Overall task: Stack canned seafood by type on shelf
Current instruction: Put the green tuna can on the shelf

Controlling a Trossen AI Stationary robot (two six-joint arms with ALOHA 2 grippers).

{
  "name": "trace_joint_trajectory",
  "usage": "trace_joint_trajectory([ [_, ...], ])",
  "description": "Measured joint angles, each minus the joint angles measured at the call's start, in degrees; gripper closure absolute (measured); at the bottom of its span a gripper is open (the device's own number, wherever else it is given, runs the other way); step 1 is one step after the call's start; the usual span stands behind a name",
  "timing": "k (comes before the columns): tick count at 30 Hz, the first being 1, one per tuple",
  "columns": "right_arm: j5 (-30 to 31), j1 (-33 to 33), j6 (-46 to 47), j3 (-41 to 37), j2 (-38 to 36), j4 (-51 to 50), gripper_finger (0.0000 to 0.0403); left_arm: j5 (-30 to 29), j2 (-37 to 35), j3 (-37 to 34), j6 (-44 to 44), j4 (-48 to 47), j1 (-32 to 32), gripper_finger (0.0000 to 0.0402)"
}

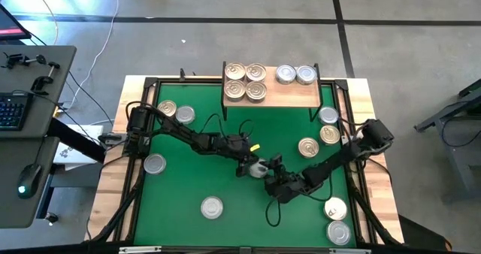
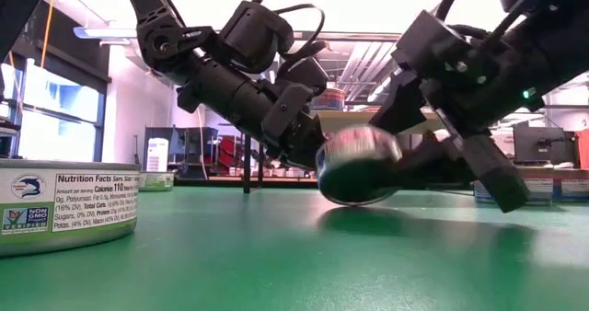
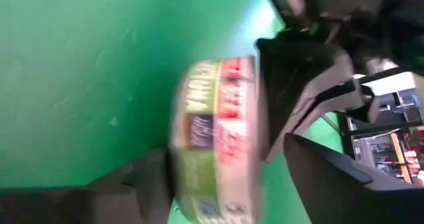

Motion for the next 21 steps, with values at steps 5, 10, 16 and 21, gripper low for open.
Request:
trace_joint_trajectory([
  [5,-1.00,-1.05,0.33,0.02,-0.09,0.54,0.0224,0.16,0.24,-0.19,-0.30,-0.92,-0.07,0.0401],
  [10,-2.43,-0.22,1.20,1.35,-0.08,-0.08,0.0280,-0.04,-0.04,-0.08,-1.03,-0.24,-0.39,0.0401],
  [16,5.37,4.58,7.46,7.22,-4.48,-15.87,0.0281,-6.86,-4.15,-0.17,-0.83,-7.23,-1.72,0.0401],
  [21,13.83,8.37,17.31,14.59,-11.16,-42.97,0.0281,-18.41,-8.95,-0.10,-1.97,-16.98,-3.77,0.0401],
])
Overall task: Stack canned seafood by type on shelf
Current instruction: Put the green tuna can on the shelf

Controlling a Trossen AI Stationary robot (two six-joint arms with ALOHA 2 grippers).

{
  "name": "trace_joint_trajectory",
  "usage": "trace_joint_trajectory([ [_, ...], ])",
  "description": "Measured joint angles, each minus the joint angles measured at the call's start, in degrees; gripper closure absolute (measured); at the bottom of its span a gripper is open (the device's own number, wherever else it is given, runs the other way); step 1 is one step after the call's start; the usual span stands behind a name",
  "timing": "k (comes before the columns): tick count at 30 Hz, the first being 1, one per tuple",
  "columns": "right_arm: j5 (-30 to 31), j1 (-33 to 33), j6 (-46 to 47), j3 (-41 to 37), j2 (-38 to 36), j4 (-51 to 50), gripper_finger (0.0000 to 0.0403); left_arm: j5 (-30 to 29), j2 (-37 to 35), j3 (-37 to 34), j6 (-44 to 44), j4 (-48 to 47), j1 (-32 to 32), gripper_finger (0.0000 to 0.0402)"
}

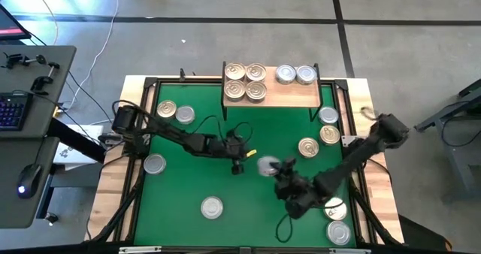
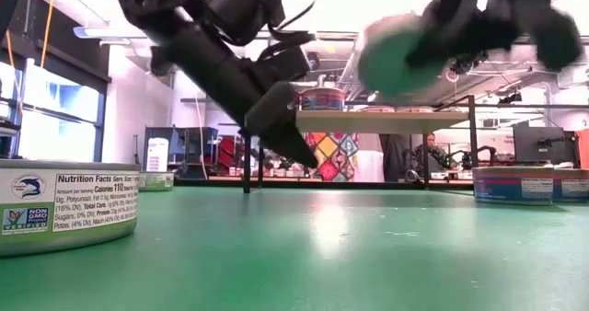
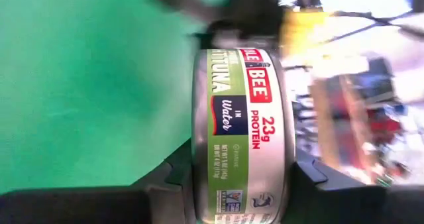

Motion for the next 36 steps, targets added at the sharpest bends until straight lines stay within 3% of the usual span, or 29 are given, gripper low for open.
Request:
trace_joint_trajectory([
  [5,2.67,-3.39,7.37,3.92,-6.58,-23.89,0.0281,-6.02,-1.55,0.06,-1.49,-4.04,-2.32,0.0401],
  [9,3.73,-10.85,4.64,3.40,-11.91,-31.41,0.0281,-6.04,-0.78,0.04,-1.90,-4.00,-3.72,0.0401],
  [15,2.97,-23.82,-12.31,0.66,-16.28,-26.19,0.0281,-6.09,-0.35,0.04,-2.36,-3.92,-4.56,0.0401],
  [21,-3.81,-34.50,-25.58,-0.53,-15.95,-17.66,0.0281,-6.27,-0.35,0.06,-2.40,-3.85,-4.38,0.0401],
  [33,-12.76,-44.76,-31.12,-0.58,-15.93,-10.47,0.0281,-6.27,-0.35,0.06,-2.43,-3.47,-4.40,0.0401],
  [36,-14.79,-45.75,-31.12,-0.58,-15.93,-9.61,0.0258,-6.25,-0.35,0.06,-2.81,-3.48,-4.40,0.0401],
])
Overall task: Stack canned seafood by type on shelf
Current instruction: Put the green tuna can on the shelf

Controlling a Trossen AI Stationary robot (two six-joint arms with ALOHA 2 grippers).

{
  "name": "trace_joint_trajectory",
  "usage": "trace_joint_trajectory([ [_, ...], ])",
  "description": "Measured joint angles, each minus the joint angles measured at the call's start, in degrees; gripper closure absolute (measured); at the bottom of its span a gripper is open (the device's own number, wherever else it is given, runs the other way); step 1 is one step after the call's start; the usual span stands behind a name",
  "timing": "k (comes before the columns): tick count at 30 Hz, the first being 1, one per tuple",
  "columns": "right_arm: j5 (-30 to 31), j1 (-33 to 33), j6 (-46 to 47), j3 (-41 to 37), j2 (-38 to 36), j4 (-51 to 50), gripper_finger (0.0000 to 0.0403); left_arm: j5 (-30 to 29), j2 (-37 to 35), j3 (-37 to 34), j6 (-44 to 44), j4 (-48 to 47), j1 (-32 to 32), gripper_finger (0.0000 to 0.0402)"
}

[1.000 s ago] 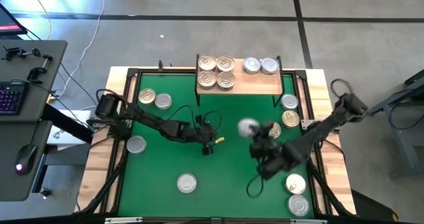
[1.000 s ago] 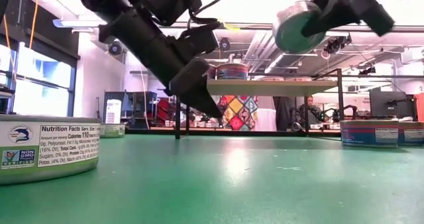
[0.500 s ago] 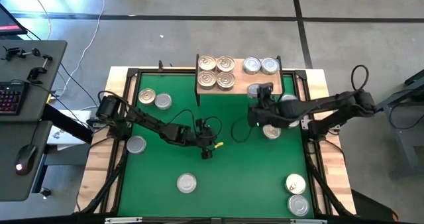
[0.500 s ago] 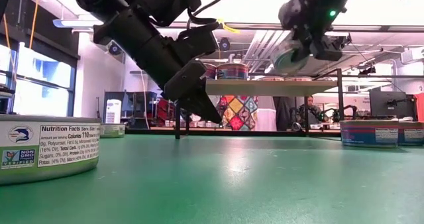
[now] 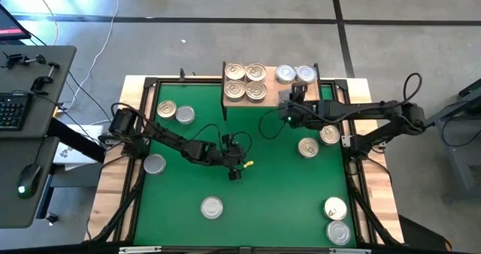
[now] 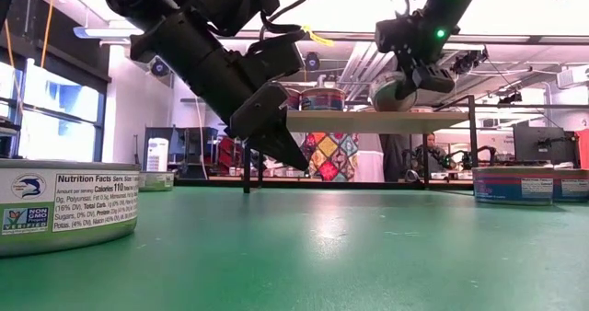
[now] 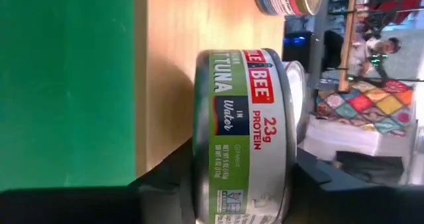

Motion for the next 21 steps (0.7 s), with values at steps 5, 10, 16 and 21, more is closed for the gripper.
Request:
trace_joint_trajectory([
  [5,-3.87,-0.57,0.29,0.00,0.02,0.59,0.0186,0.00,0.00,0.00,-0.10,0.00,0.02,0.0401],
  [10,-5.00,-0.66,0.44,0.00,0.02,0.57,0.0158,0.02,0.00,0.00,-0.12,0.00,0.02,0.0401],
  [16,-5.09,-0.66,0.44,0.00,-1.40,0.57,0.0155,0.02,0.00,0.00,-0.12,0.00,0.00,0.0401],
  [21,-5.87,-0.64,4.10,0.00,-4.36,1.06,0.0161,0.02,0.00,0.00,-0.14,0.00,0.00,0.0401],
])
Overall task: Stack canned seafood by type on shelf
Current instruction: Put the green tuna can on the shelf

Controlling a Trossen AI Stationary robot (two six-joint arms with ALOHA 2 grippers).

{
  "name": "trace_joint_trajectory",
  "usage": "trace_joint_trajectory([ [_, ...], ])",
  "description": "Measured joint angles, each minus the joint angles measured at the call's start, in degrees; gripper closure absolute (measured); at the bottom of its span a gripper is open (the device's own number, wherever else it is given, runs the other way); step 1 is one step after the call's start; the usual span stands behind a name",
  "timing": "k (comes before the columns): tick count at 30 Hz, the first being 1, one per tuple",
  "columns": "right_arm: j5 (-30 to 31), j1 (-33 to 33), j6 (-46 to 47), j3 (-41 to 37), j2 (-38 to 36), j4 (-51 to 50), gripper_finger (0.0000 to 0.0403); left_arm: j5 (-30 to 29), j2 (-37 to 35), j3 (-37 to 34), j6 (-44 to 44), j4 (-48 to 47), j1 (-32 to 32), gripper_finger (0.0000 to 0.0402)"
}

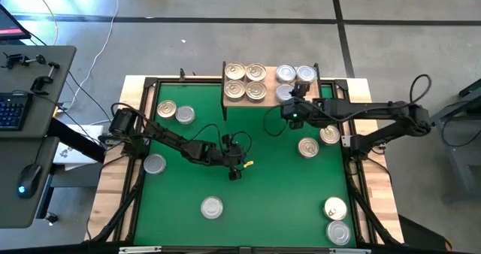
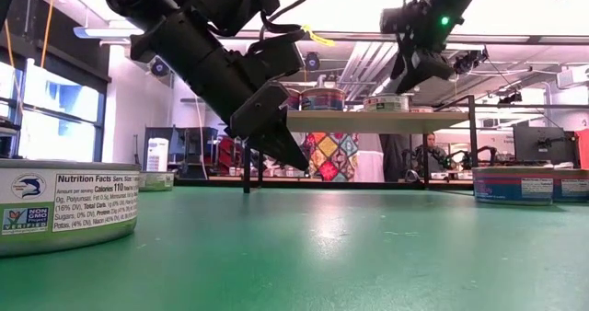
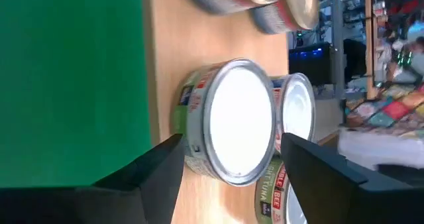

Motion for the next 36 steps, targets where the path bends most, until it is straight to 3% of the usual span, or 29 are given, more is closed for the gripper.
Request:
trace_joint_trajectory([
  [3,-3.67,1.06,7.79,0.00,-3.15,0.21,0.0173,0.01,0.00,0.00,0.04,-0.02,-0.01,0.0401],
  [6,-13.92,3.46,18.02,0.07,-5.96,0.77,0.0184,-0.28,0.00,0.00,0.61,0.02,-0.78,0.0401],
  [8,-19.72,6.63,22.66,0.09,-6.12,1.46,0.0191,-1.96,0.00,0.00,2.79,0.46,-2.33,0.0401],
  [10,-21.25,11.59,25.10,0.09,-5.01,2.56,0.0195,-3.69,-0.26,0.02,5.11,0.87,-4.32,0.0401],
  [14,-16.58,22.32,27.54,0.09,-0.12,5.96,0.0197,-5.01,-3.28,0.03,6.12,-1.79,-8.40,0.0401],
  [19,-12.28,32.27,33.71,0.09,9.85,13.92,0.0197,-4.01,-11.17,0.11,-2.36,-15.27,-13.82,0.0402],
  [26,-10.04,40.69,37.93,0.07,26.48,27.57,0.0197,9.38,-17.96,0.11,-24.98,-31.19,-22.39,0.0401],
  [30,-5.37,41.73,44.31,0.04,29.00,25.07,0.0197,12.61,-17.03,-1.31,-30.68,-28.62,-25.90,0.0402],
  [36,-3.83,42.31,51.67,0.03,26.74,13.14,0.0197,14.24,-14.93,-7.90,-34.46,-12.70,-26.56,0.0401],
])
